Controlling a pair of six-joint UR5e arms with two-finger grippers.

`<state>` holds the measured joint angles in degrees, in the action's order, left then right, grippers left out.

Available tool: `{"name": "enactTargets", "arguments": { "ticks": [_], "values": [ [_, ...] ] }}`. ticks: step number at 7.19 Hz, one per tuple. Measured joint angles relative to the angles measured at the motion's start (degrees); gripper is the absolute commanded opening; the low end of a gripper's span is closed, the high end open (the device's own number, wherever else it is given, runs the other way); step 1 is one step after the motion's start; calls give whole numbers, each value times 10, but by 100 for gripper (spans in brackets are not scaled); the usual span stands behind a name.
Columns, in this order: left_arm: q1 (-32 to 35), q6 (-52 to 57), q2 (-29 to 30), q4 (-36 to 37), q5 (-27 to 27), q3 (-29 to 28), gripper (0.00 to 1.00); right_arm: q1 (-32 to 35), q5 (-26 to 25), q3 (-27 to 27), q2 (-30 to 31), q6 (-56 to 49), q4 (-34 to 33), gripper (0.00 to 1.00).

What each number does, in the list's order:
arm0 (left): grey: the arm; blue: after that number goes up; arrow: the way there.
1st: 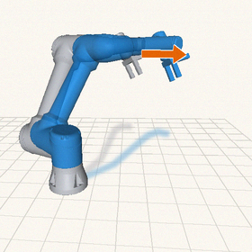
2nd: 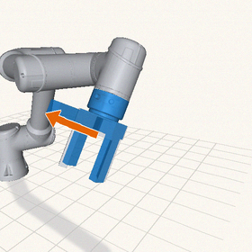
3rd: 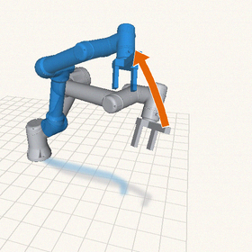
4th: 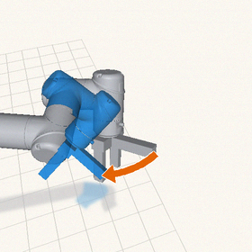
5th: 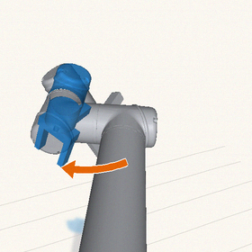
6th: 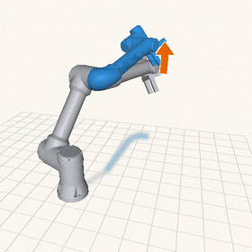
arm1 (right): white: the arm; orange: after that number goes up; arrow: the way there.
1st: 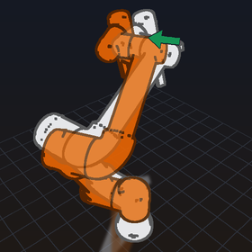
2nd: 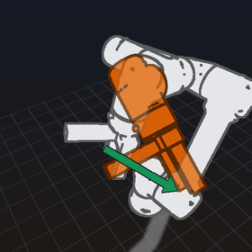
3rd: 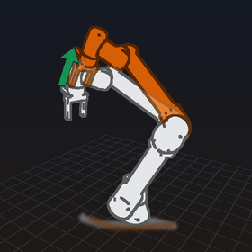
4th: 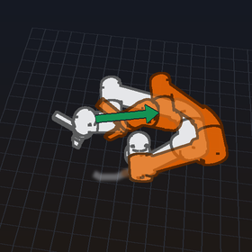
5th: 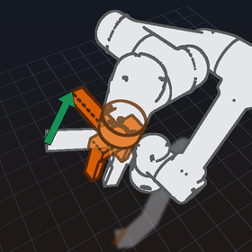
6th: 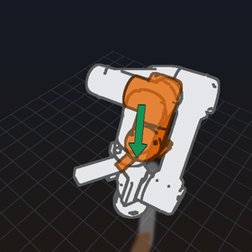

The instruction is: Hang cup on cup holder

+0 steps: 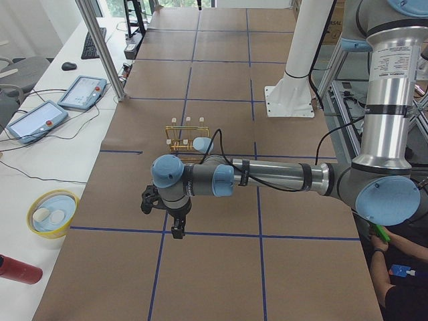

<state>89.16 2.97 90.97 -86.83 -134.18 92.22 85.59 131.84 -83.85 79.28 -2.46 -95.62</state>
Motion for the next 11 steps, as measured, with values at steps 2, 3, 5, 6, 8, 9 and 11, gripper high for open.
{"name": "enactTargets", "arguments": {
  "ticks": [2,3,5,6,8,9,11],
  "values": [
    [0,1,3,0,0,2,100,0,0,0,0,0,0,100],
    [0,2,3,0,0,5,100,0,0,0,0,0,0,100],
    [1,3,1,0,0,8,100,0,0,0,0,0,0,100],
    [2,4,-1,0,0,9,100,0,0,0,0,0,0,100],
    [6,5,-10,0,-2,16,100,0,0,0,0,0,0,100],
    [7,5,-20,0,-3,26,100,0,0,0,0,0,0,100],
    [7,5,-30,0,-4,37,100,0,0,0,0,0,0,100]
  ]
}}
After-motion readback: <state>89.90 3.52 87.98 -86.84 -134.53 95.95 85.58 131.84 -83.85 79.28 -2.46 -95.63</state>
